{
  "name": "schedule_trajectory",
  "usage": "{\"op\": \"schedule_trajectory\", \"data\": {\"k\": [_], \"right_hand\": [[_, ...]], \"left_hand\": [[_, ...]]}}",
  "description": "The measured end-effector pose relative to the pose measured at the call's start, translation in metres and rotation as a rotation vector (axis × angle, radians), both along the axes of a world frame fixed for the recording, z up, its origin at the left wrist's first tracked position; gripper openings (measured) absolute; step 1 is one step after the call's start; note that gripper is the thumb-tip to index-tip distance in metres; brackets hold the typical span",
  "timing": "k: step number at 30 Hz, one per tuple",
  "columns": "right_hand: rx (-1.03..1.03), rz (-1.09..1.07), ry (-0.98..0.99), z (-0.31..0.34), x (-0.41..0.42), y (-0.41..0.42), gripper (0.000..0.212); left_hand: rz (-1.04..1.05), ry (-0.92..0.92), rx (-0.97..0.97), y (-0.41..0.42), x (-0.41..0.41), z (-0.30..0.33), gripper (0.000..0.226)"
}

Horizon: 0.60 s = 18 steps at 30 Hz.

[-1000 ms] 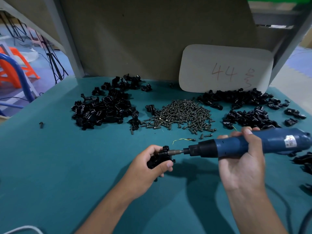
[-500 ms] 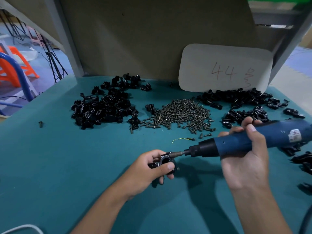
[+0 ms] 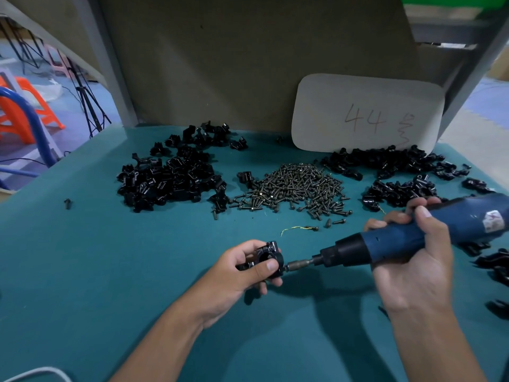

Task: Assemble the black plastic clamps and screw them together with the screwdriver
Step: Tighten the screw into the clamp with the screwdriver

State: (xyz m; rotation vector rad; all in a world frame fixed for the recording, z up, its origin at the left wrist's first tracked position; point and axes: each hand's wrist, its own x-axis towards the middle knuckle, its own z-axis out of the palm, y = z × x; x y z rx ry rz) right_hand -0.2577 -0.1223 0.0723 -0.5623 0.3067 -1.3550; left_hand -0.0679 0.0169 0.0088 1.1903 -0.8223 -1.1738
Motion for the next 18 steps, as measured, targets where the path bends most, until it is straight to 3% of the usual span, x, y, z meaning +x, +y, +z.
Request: {"op": "schedule_trajectory", "data": {"k": [9, 15, 18], "right_hand": [[-0.013, 0.028, 0.031, -0.0016, 0.0045, 0.0029, 0.022], [-0.037, 0.028, 0.014, -0.0004, 0.0036, 0.0046, 0.022], [-0.054, 0.017, 0.014, 0.0001, 0.0041, 0.0070, 0.023]], "left_hand": [[-0.006, -0.038, 0.026, 0.0016, 0.0012, -0.0008, 0.041], [0.019, 0.114, 0.001, 0.0016, -0.0026, 0.0057, 0.052], [0.028, 0.144, 0.001, 0.0015, -0.0046, 0.0077, 0.046]]}}
